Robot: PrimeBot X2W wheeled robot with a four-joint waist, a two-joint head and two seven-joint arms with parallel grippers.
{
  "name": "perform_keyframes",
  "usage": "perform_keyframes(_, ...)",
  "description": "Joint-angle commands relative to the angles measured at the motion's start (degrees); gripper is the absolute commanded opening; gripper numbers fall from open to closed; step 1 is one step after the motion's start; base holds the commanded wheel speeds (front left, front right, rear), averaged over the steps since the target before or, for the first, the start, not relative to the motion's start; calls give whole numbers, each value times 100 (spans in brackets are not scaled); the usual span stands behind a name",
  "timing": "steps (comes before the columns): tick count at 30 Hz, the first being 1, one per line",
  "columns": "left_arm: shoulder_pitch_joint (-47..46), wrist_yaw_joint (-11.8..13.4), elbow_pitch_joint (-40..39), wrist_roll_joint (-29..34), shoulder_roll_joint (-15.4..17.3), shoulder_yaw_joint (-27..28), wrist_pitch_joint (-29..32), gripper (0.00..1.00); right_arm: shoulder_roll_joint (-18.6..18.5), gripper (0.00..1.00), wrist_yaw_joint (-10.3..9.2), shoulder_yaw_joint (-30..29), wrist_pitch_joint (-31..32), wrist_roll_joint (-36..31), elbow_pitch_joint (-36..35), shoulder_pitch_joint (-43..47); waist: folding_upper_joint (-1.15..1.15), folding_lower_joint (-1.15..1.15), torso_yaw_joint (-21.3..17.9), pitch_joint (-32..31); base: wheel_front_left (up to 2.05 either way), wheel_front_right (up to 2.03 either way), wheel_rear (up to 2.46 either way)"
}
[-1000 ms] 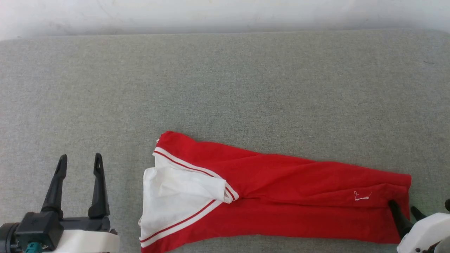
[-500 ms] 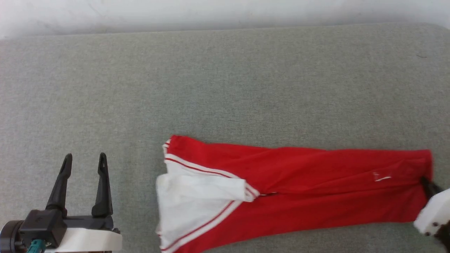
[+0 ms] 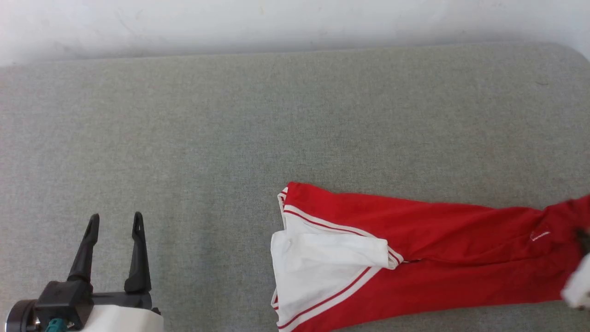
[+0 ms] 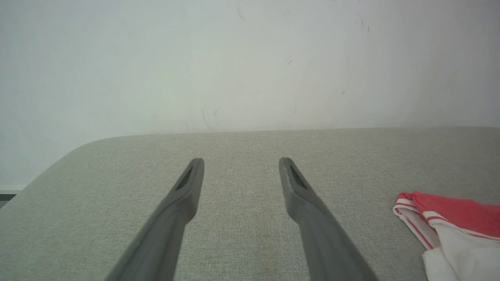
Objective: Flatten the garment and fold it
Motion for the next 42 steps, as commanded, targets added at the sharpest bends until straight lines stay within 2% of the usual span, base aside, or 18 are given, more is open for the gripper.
perform_keyframes(1,58,-48,29,29,-57,-4,-27,100,90,0,-4,360,156,208,-270,119,0,0,8,-122,0,0,0)
perform_keyframes(9,93,-78,62,33,-116,-45,-27,100,268,0,-4,2224,823,919,-1255,172,0,0,25,-285,0,0,0)
perform_keyframes(17,60,-100,99,-38,-154,-56,-27,100,314,0,-4,3802,1042,1169,-1225,-443,0,0,220,-247,0,0,0)
perform_keyframes(21,6,-123,126,-72,-192,-60,-27,100,375,0,-4,4405,1063,1225,-894,-853,0,0,335,-195,0,0,0)
perform_keyframes(25,-64,-143,178,-91,-255,-64,-27,100,408,0,-4,4869,1180,1128,-239,-1232,0,0,421,-137,0,0,0)
perform_keyframes(34,-261,-246,301,-94,-383,-118,-27,100,447,0,-4,5136,1293,411,1508,-1999,0,0,573,17,0,0,0)
perform_keyframes(35,-292,-264,324,-94,-395,-130,-27,100,448,4,-4,5199,1340,352,1672,-2071,0,0,591,37,0,0,0)
perform_keyframes(37,-346,-295,372,-90,-418,-147,-27,100,450,40,-4,5287,1389,362,1912,-2165,0,0,611,66,0,0,0)
perform_keyframes(38,-367,-310,403,-92,-431,-157,-27,100,450,90,-4,5322,1386,406,1988,-2202,0,0,621,79,0,0,0)
perform_keyframes(39,-387,-323,433,-92,-440,-164,-27,100,450,100,-4,5355,1379,461,2038,-2237,0,0,625,89,0,0,0)
perform_keyframes(42,-407,-346,497,-98,-470,-153,-27,100,451,100,-4,5390,1297,696,1993,-2347,0,0,592,88,0,0,0)
